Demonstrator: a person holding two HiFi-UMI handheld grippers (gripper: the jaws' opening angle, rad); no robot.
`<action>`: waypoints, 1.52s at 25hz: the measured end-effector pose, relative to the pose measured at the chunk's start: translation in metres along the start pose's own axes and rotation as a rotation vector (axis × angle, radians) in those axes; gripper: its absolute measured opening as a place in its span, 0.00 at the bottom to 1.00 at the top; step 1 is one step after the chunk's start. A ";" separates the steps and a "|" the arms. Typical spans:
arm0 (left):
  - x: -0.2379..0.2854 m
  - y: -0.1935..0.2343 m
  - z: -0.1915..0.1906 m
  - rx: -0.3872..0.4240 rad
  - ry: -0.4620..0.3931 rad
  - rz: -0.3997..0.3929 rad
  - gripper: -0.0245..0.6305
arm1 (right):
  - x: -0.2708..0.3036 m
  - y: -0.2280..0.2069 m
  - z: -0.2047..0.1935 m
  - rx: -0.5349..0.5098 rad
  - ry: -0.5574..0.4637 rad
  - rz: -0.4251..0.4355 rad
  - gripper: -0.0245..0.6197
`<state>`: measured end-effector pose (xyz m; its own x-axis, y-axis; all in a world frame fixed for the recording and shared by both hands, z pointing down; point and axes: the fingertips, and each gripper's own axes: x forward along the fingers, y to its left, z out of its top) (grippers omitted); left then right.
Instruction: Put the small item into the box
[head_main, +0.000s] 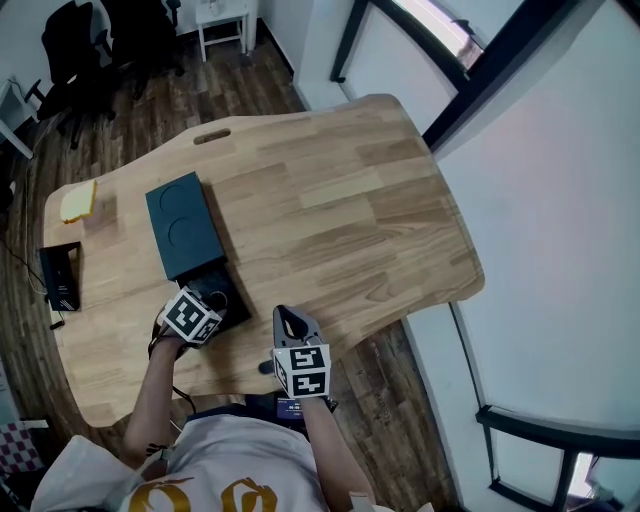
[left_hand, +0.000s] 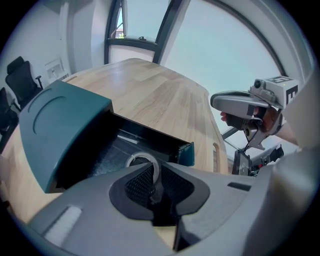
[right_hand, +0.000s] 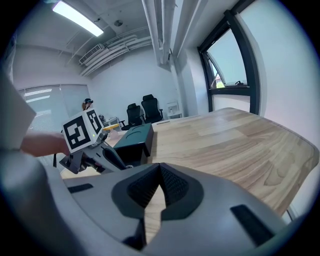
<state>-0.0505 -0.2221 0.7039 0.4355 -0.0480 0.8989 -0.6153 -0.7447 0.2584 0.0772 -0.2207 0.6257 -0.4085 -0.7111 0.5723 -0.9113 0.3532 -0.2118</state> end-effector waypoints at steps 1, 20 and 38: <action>-0.002 0.000 0.001 -0.012 -0.026 0.003 0.09 | -0.002 0.002 0.001 -0.003 -0.002 -0.001 0.05; -0.148 -0.023 0.041 -0.116 -0.742 0.221 0.04 | -0.069 0.034 0.048 -0.054 -0.203 -0.043 0.05; -0.227 -0.057 0.034 -0.090 -1.039 0.245 0.04 | -0.112 0.057 0.081 -0.125 -0.351 -0.046 0.04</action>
<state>-0.0915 -0.1916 0.4732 0.6132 -0.7644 0.1992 -0.7898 -0.5878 0.1753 0.0663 -0.1704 0.4855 -0.3797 -0.8855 0.2678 -0.9247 0.3719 -0.0815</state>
